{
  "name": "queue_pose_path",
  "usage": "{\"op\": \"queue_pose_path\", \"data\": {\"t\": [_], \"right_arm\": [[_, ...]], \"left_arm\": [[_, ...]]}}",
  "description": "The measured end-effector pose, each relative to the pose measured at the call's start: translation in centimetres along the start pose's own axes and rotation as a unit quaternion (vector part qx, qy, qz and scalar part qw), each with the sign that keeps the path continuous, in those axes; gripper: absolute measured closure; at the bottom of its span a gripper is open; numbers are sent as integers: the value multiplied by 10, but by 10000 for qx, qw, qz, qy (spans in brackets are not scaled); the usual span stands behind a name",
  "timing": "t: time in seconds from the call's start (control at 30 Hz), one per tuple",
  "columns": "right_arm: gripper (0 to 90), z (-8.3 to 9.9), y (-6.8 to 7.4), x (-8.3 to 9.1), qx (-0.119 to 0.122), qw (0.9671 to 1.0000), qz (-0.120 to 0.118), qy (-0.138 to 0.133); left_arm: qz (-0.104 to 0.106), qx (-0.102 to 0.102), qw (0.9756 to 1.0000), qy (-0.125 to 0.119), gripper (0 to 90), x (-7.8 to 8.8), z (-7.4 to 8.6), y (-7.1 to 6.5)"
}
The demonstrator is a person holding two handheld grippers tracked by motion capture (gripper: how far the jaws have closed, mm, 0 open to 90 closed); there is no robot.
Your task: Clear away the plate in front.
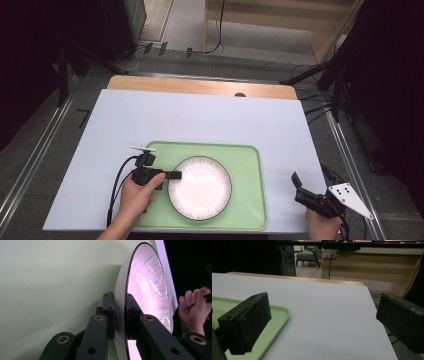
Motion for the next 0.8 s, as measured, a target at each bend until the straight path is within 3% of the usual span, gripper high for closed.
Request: {"op": "queue_pose_path", "data": {"t": [0.27, 0.5, 0.63, 0.67, 0.7, 0.73, 0.77, 0.8], "right_arm": [[0, 0, 0, 0, 4, 10000, -5, -4], [0, 0, -1, 1, -14, 10000, -14, -22], [0, 0, 0, 0, -7, 10000, -18, -19], [0, 0, 1, 0, -21, 10000, -28, -13], [0, 0, 1, 1, -23, 10000, -58, -31], [0, 0, 1, 1, -23, 10000, -58, -31], [0, -1, 3, 1, -36, 9998, -174, -71], [0, -1, 3, 1, -36, 9998, -174, -71]], "left_arm": [[-319, -100, 9994, -94, 844, -1, -1, 3], [-398, -57, 9990, -176, 848, 5, -3, 8], [-455, -150, 9984, -283, 844, 6, -5, 9], [-402, -182, 9986, -298, 816, 6, -5, 8], [-366, -216, 9985, -333, 719, 6, -6, 7], [-296, -319, 9982, -409, 719, 8, -6, 6], [-235, -388, 9975, -534, 627, 10, -8, 5], [-153, -433, 9970, -628, 627, 13, -10, 3]]}}
Point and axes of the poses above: each handheld gripper's, and its own axes: x roughly backward along the jaws, z roughly out of its underside, y roughly to its left, the point moved 10 cm from there along -x, roughly forward along the jaws, and after that the axes turned 1 degree about z, right-handed, at the moved point
